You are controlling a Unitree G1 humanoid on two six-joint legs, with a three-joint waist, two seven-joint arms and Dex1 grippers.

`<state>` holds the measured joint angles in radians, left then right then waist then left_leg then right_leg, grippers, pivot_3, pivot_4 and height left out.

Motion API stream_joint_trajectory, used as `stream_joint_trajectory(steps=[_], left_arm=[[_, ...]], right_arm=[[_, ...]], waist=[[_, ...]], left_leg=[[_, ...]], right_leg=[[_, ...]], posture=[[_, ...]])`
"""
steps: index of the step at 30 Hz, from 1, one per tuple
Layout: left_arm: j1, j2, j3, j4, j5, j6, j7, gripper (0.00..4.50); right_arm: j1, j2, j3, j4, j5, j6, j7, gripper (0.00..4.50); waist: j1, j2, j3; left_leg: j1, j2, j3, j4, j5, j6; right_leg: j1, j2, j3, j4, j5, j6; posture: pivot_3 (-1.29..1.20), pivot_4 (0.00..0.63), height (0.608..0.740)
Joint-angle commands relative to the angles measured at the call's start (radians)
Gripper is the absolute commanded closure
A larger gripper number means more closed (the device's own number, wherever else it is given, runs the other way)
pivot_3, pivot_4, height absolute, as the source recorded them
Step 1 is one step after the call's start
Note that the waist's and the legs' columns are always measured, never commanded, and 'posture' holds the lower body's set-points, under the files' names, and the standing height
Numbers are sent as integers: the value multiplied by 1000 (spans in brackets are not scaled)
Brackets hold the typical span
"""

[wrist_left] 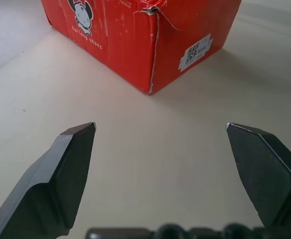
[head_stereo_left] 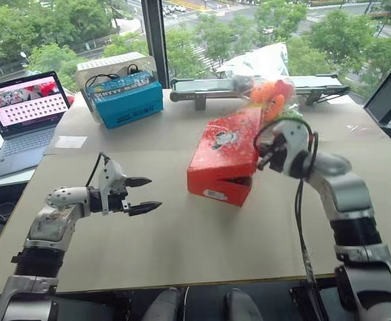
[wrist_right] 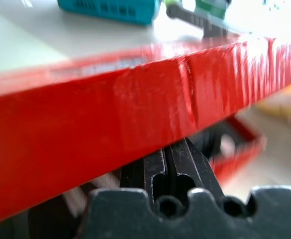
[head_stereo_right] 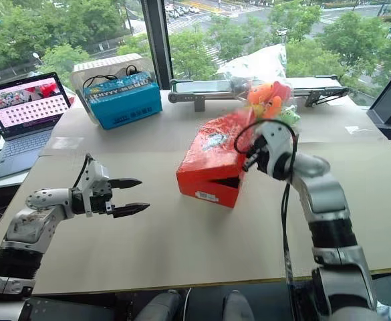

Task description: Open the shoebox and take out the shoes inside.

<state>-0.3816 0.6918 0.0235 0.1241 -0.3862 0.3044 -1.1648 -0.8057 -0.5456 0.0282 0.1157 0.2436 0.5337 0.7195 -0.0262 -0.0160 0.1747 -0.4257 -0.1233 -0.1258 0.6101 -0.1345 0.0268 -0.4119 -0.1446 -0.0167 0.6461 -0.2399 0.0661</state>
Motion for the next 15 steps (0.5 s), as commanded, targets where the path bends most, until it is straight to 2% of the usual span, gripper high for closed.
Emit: stream_joint_trajectory(steps=[1, 3, 10, 15], left_arm=[[-9, -6, 11, -25, -4, -21, 5, 0], [-10, -10, 10, -25, -3, -22, 6, 0], [3, -19, 7, -48, -5, -16, 14, 0], [21, -12, 20, -73, -13, -5, 20, 0]], right_arm=[[-221, 90, 102, 141, -65, -63, 35, 4433], [-338, 176, 143, 275, -100, -104, 25, 4433], [-575, 453, 260, 719, -231, -329, 20, 4433], [-591, 478, 228, 804, -240, -394, 40, 4433]], waist=[[-13, 0, 0], [-20, 0, 0], [-27, 0, 0], [-20, 0, 0]], left_leg=[[0, 0, 0, 0, 0, 0], [-1, 0, 0, 0, 2, 2], [-1, 4, 0, -2, 4, 4], [-1, 7, -1, -4, 4, 0]], right_leg=[[-2, 0, 2, 1, 1, -1], [-4, 2, 2, 2, 2, -1], [-10, 12, 8, 2, 11, -17], [-13, 16, 8, 1, 12, -19]], posture=[[0, 150, 740], [0, 150, 740], [0, 150, 740], [0, 150, 740]])
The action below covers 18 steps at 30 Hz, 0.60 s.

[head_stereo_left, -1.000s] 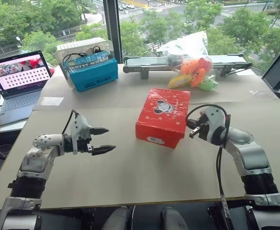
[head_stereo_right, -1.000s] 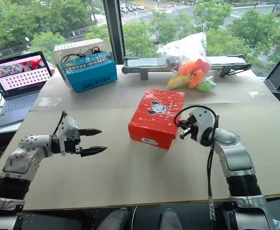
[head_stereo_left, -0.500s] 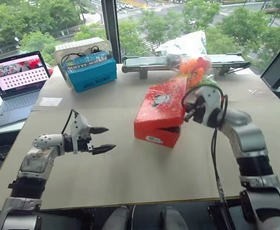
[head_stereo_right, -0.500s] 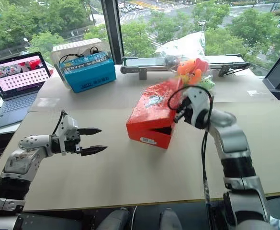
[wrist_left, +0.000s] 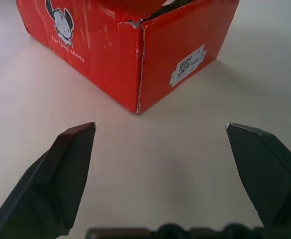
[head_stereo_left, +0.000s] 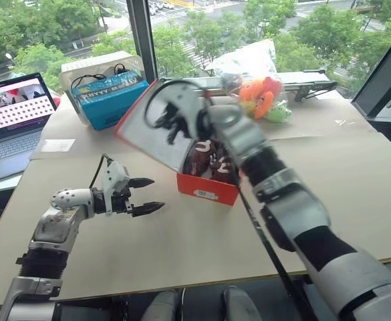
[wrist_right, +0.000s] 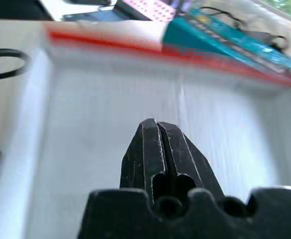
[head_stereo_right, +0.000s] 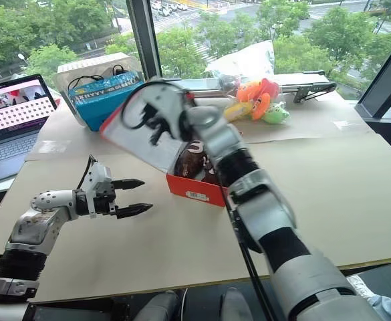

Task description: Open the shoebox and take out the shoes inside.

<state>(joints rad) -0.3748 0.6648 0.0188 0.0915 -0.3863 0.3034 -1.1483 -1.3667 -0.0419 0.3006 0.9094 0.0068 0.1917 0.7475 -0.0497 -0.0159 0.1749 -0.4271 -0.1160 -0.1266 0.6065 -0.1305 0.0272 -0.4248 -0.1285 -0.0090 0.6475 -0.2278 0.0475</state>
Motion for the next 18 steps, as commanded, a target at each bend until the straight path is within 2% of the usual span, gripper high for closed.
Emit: stream_joint_trajectory(steps=[1, 7, 12, 17, 18], left_arm=[[19, 18, 28, -45, -14, -2, 5, 0], [39, 33, 54, -60, -24, 5, 20, 0], [40, 67, 100, -89, -42, 25, 32, 0], [39, 109, 150, -140, -75, 74, 40, 0], [30, 117, 163, -139, -79, 82, 50, 0]], right_arm=[[-21, -34, -49, 4, -1, -54, 19, 4433], [83, -177, -123, -215, 23, 52, 11, 4433], [251, -331, -289, -599, 91, 365, -79, 4433], [447, -387, -401, -876, 86, 651, -224, 4433], [486, -362, -446, -935, 107, 709, -261, 4433]], waist=[[5, 0, 0], [6, 0, 0], [6, 0, 0], [3, 0, 0], [3, 0, 0]], left_leg=[[0, 0, 0, 0, -1, -3], [1, 0, 0, 1, -2, -9], [0, 5, 0, 1, -1, -8], [1, 9, 2, 0, -1, -8], [1, 10, 2, 1, -1, -7]], right_leg=[[0, 0, 0, 0, 0, 0], [0, 1, 0, 0, 3, 0], [1, 6, 2, 0, 3, 0], [1, 9, 4, 0, 3, 0], [1, 9, 4, 0, 3, 0]], posture=[[0, 150, 740], [0, 150, 740], [0, 150, 740], [0, 150, 740], [0, 150, 740]])
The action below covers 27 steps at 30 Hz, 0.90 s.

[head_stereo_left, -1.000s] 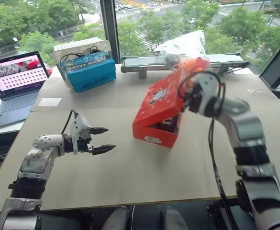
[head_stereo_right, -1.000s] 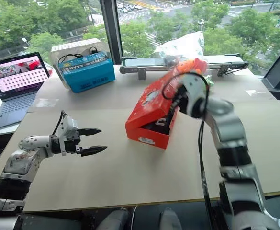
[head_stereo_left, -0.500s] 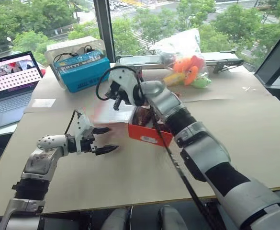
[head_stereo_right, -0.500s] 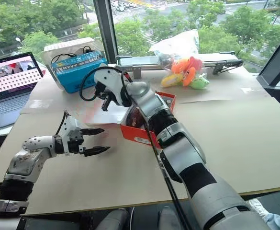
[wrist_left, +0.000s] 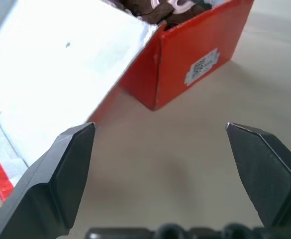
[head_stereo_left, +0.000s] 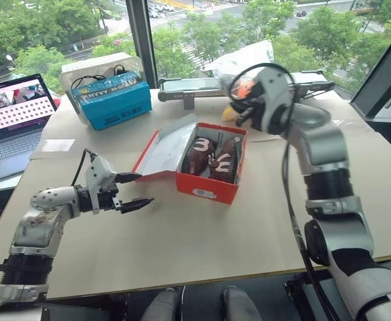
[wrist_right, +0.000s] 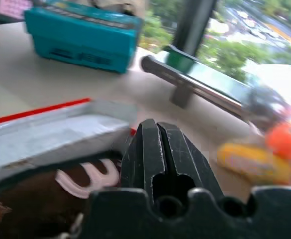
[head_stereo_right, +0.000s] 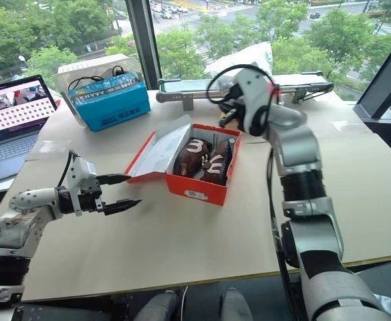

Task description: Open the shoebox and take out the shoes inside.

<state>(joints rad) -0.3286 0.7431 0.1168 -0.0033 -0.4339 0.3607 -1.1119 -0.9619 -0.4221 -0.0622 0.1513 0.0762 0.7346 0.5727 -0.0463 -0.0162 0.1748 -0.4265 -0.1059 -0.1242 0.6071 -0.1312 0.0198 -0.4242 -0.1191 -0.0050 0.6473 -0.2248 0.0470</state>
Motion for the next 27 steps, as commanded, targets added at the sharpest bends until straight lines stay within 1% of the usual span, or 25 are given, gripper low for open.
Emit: stream_joint_trajectory(steps=[1, 5, 10, 14, 18, 21, 24, 27], left_arm=[[-21, 43, 72, -46, -35, 31, 20, 0], [-19, 54, 70, -49, -16, 10, 27, 0], [-41, 54, 81, -12, 5, -25, 52, 0], [-32, 56, 77, -11, 1, -17, 46, 0], [-26, 54, 73, -27, -5, -7, 48, 0], [-15, 60, 84, -69, -49, 47, 38, 0], [-5, 80, 103, -100, -101, 118, 19, 0], [1, 100, 107, -112, -121, 147, 10, 0]], right_arm=[[121, 31, -94, -230, 45, 199, -107, 4433], [212, 80, -117, -372, 76, 308, -167, 4433], [238, 117, -142, -459, 111, 405, -226, 4433], [219, 144, -125, -491, 135, 450, -258, 4433], [215, 141, -67, -490, 139, 463, -269, 4433], [219, 145, -51, -502, 153, 484, -277, 3695], [203, 142, -35, -528, 181, 500, -263, 2672], [189, 126, -19, -531, 192, 495, -251, 1647]], waist=[[-1, 0, 0], [0, 1, 0], [5, 1, 0], [7, 1, 0], [6, 1, 0], [6, 1, 0], [5, 1, 0], [3, 1, 0]], left_leg=[[0, 0, 0, 0, 0, 0], [0, 1, 3, 1, 2, 3], [2, 3, 6, 1, 0, 0], [2, 3, 7, 1, 0, 0], [2, 3, 8, 1, 0, 0], [2, 4, 9, 1, 0, 0], [2, 4, 9, 1, 0, 0], [2, 4, 9, 1, 0, 0]], right_leg=[[0, 0, 1, 0, 0, 0], [-2, 4, 7, 0, -1, 1], [0, 4, 9, 0, 0, 2], [-1, 5, 10, -1, 0, 1], [-1, 5, 11, -2, 0, 1], [-1, 5, 11, -2, 0, 1], [-1, 5, 11, -2, 0, 1], [-2, 5, 11, -2, 0, 2]], posture=[[0, 150, 740], [0, 150, 740], [0, 150, 740], [0, 150, 740], [0, 150, 740], [0, 150, 740], [0, 150, 740], [0, 150, 740]])
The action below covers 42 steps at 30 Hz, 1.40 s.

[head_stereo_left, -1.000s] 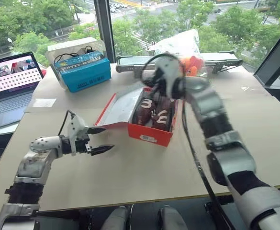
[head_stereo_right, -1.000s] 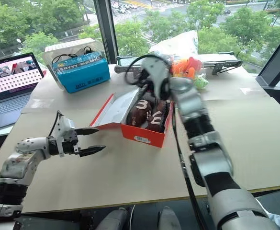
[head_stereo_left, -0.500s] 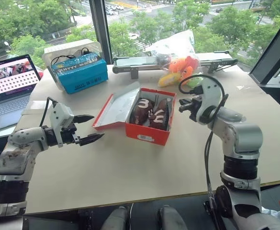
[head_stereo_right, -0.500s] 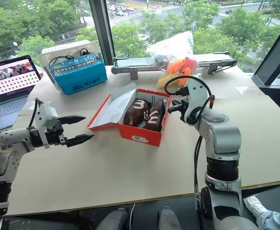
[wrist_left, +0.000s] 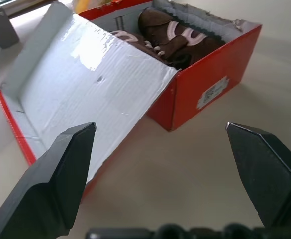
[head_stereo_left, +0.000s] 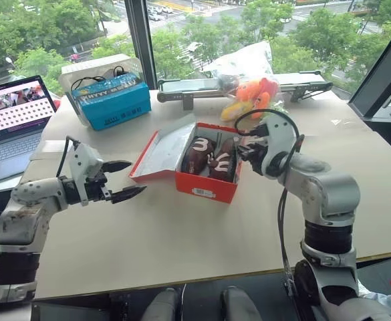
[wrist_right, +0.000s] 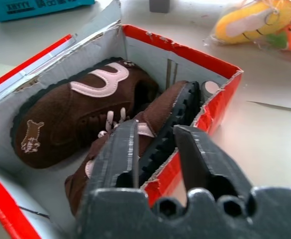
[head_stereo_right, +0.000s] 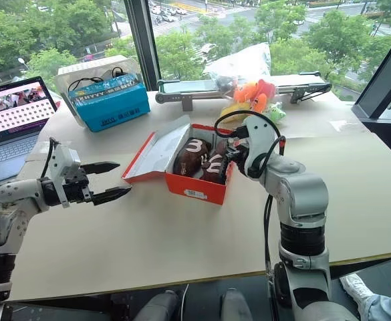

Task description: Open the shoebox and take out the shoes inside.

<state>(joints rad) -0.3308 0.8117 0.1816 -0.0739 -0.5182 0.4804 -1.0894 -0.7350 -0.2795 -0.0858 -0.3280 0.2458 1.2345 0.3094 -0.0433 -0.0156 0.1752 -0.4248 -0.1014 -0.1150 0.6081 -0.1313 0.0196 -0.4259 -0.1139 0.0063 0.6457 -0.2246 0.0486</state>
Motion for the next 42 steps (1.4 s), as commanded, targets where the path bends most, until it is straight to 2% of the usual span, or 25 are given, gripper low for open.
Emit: stream_joint_trajectory(steps=[1, 2, 5, 10, 15, 19, 23, 26, 36, 42], left_arm=[[-1, 34, 44, -41, -40, 32, -10, 0], [-4, 37, 45, -41, -42, 35, -9, 0], [-14, 43, 44, -39, -47, 40, -10, 0], [-31, 40, 33, -33, -42, 34, -8, 0], [-45, 30, 6, -25, -31, 27, -12, 0], [-46, 17, -9, -31, -31, 26, -5, 0], [-34, 4, -10, -47, -35, 30, 4, 0], [-28, -1, -8, -58, -40, 36, 10, 0], [-24, -17, -3, -82, -49, 46, 25, 0], [-23, -23, -3, -84, -49, 46, 30, 0]], right_arm=[[-43, -25, 10, -49, 28, -7, 19, 1389], [-48, -33, 14, -45, 31, -9, 23, 949], [-73, -68, 36, -25, 36, -26, 50, 29], [-149, -118, 92, 61, 31, -29, 91, 10], [-310, 9, 8, 272, 15, 15, -16, 10], [-377, 105, -79, 343, 14, 60, -113, 10], [-349, 175, -121, 350, -5, 83, -200, 10], [-298, 188, -96, 359, -28, 76, -237, 10], [-178, 188, 20, 456, -61, -7, -222, 10], [-188, 205, 41, 556, -64, -68, -208, 10]], waist=[[0, 0, 0], [1, 0, 0], [1, 0, 0], [1, 0, 0], [-4, 0, 0], [0, 0, 0], [5, 0, 0], [4, 0, 0], [-3, 0, 0], [-2, -1, 0]], left_leg=[[0, 0, 0, 0, 0, 0], [0, 0, 0, 0, 0, 0], [0, 0, 1, 0, 0, 0], [0, 1, 1, 0, 0, 0], [1, 4, 4, 0, 0, 0], [0, 5, 4, -1, 0, 1], [-1, 5, 4, -2, 2, 3], [-1, 5, 5, -2, 1, 2], [1, 7, 6, -1, 2, 3], [3, 7, 6, -1, 1, 2]], right_leg=[[0, 0, 0, 0, 0, 0], [0, 0, 0, 0, 0, 0], [0, 0, 0, 0, 0, 0], [0, 0, 0, -1, 0, 0], [0, 2, 1, -2, 1, -1], [-2, 4, 1, -2, 5, -7], [-2, 5, 2, -2, 7, -10], [-2, 5, 2, -3, 7, -10], [-1, 7, 2, -2, 4, -5], [1, 7, 2, -3, 4, -5]], posture=[[0, 150, 740], [0, 150, 740], [0, 150, 740], [0, 150, 740], [0, 150, 740], [0, 150, 740], [0, 150, 740], [0, 150, 740], [0, 150, 740], [0, 150, 740]])
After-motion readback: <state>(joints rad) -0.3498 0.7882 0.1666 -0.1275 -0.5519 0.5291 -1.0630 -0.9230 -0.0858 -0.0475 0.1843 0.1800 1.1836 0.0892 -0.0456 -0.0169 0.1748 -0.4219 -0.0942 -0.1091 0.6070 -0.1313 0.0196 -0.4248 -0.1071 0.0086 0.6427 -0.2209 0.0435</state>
